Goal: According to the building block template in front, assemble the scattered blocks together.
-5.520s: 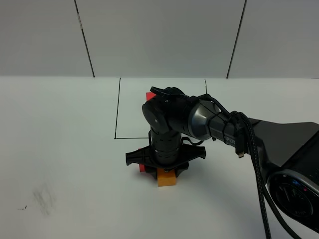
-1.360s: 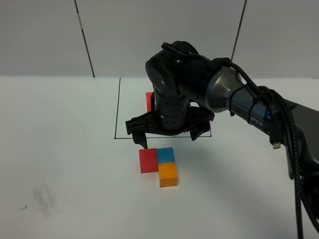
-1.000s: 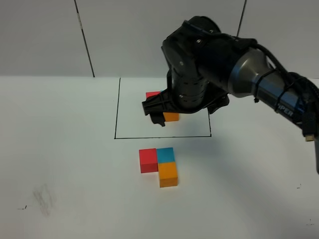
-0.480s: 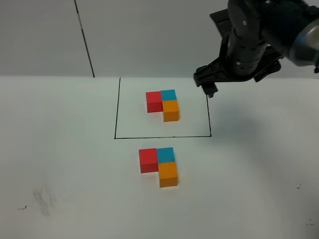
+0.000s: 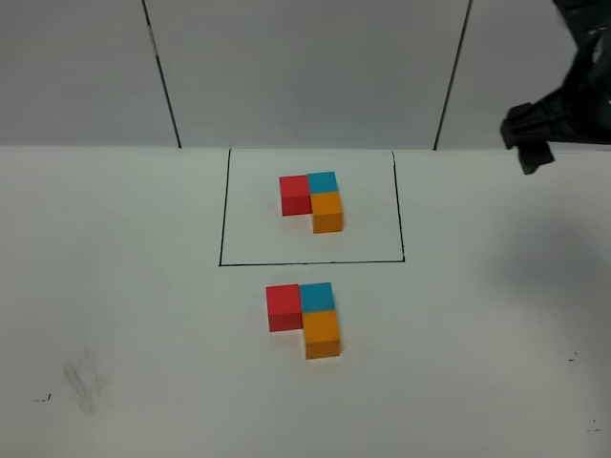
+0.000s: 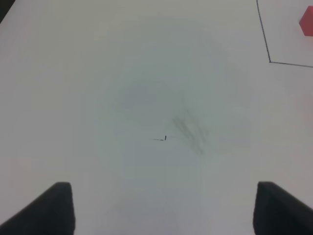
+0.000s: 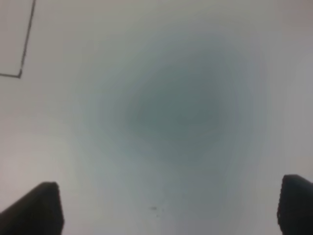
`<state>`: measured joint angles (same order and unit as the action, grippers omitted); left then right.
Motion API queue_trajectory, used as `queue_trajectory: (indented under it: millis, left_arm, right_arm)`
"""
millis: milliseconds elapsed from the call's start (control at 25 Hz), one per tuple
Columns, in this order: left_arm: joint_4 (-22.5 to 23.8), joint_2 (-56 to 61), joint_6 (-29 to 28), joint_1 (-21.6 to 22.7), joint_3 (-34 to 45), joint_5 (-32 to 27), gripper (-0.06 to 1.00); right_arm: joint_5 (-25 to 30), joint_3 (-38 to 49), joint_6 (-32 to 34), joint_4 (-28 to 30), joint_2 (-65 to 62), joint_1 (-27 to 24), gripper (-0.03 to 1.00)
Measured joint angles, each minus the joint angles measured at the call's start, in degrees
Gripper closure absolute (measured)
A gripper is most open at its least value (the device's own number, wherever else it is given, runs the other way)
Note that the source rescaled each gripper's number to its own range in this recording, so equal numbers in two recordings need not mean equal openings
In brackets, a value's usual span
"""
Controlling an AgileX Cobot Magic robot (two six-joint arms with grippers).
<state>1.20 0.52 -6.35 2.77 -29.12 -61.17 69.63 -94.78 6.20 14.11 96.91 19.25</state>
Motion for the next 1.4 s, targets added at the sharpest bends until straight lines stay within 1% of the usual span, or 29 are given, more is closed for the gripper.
queue_trajectory:
  millis: [80, 200, 360, 480, 760, 840, 1040, 1200, 1400]
  left_arm:
    - [0.0, 0.0, 0.0, 0.0, 0.0, 0.0, 0.0]
    - [0.0, 0.0, 0.0, 0.0, 0.0, 0.0, 0.0]
    - [0.0, 0.0, 0.0, 0.0, 0.0, 0.0, 0.0]
    - [0.0, 0.0, 0.0, 0.0, 0.0, 0.0, 0.0]
    - [0.0, 0.0, 0.0, 0.0, 0.0, 0.0, 0.0]
    - [0.0, 0.0, 0.0, 0.0, 0.0, 0.0, 0.0]
    - [0.0, 0.0, 0.0, 0.0, 0.0, 0.0, 0.0]
    - [0.0, 0.0, 0.0, 0.0, 0.0, 0.0, 0.0]
    - [0.0, 0.0, 0.0, 0.0, 0.0, 0.0, 0.0]
  right_arm:
    - [0.05, 3.88, -0.05, 0.88, -3.89, -1.73, 0.2]
    - [0.05, 10.08, -0.05, 2.78, -9.94, -4.22, 0.22]
    - [0.17, 16.8, -0.05, 3.2, -19.31, -7.86, 0.22]
    - [0.24, 21.12, -0.05, 3.25, -26.85, -9.65, 0.22]
    - [0.34, 29.95, 1.12, 4.72, -45.33, -10.08, 0.22]
    - [0.36, 32.69, 1.31, 4.01, -50.58, -10.08, 0.22]
    - [0.36, 40.32, 1.37, -1.4, -62.33, -10.08, 0.22]
    - [0.61, 46.63, 1.27, -1.74, -70.91, -10.08, 0.22]
    - [0.66, 51.12, 1.27, -2.4, -78.9, -10.08, 0.22]
